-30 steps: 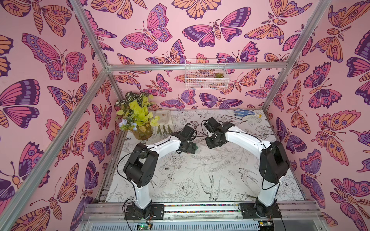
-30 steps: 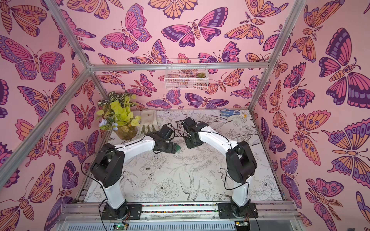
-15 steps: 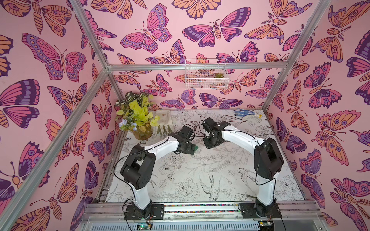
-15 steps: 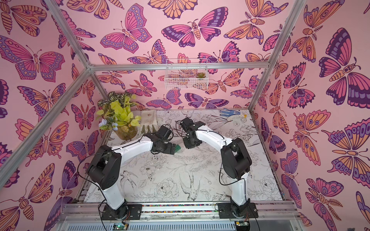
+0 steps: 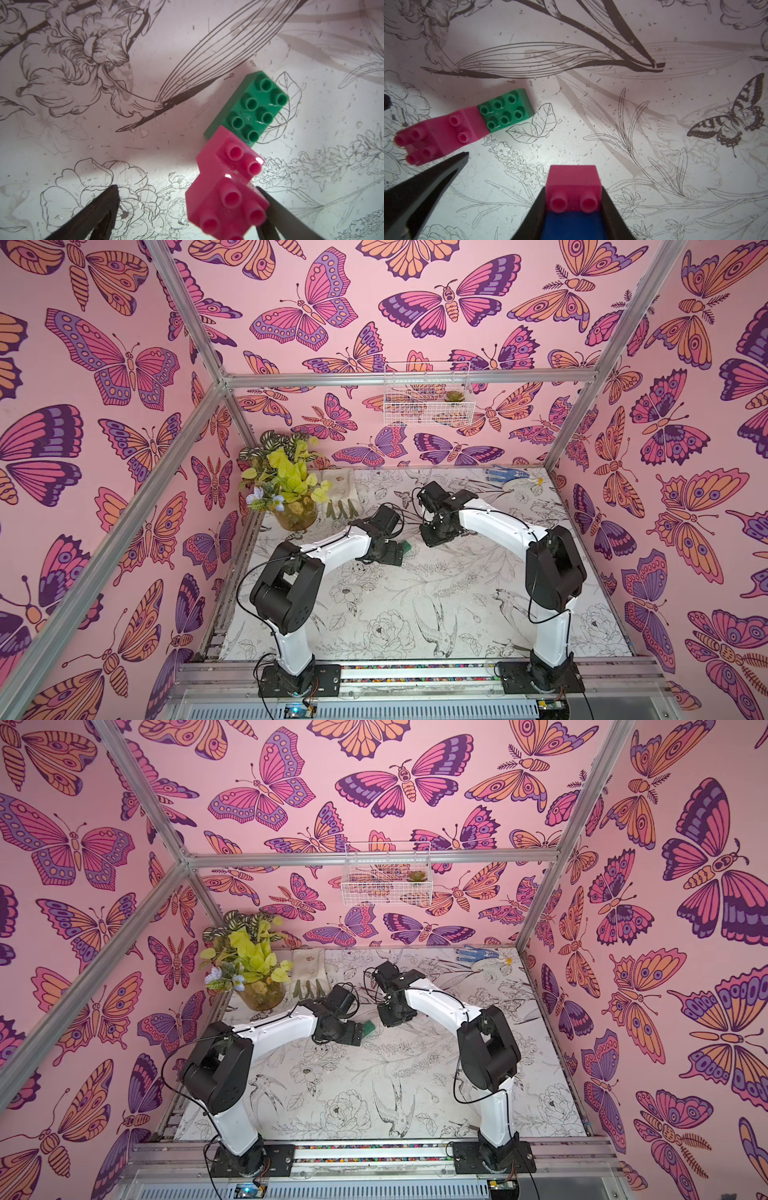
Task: Assemble the letter v with lego
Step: Adjust the lego brick at the center of the board.
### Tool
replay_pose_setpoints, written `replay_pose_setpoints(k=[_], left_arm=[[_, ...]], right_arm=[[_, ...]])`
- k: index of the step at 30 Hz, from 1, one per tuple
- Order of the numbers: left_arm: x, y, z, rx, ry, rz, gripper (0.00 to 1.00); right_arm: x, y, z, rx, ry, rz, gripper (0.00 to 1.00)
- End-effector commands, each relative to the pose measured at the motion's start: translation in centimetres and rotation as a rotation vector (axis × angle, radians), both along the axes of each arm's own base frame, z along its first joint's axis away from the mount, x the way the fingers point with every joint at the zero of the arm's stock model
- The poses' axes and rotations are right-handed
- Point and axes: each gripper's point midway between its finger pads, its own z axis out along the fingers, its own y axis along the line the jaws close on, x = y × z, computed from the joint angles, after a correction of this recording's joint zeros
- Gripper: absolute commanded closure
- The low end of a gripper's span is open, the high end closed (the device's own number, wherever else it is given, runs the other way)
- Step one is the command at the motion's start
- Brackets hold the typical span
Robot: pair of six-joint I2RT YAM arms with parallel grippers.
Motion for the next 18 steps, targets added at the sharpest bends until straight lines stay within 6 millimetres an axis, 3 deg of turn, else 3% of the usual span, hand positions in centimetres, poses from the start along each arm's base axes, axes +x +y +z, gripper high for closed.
replay_pose_setpoints(k=[1, 12, 18], left_arm=[[0.0, 1.2, 0.4, 0.023, -0.016, 0.034, 0.00], [0.7, 2.6, 0.6, 0.033, -0.027, 0.081, 0.00], [1.2, 3.2, 1.0, 0.033, -0.036, 0.094, 0.00]], right_arm=[[0.2, 0.4, 0.0, 0.018, 0.018, 0.016, 0.71], [-0.2, 1.7, -0.6, 0.050, 0.055, 0.094, 0.71], [-1.2, 3.4, -0.7, 0.075, 0.076, 0.186, 0.71]])
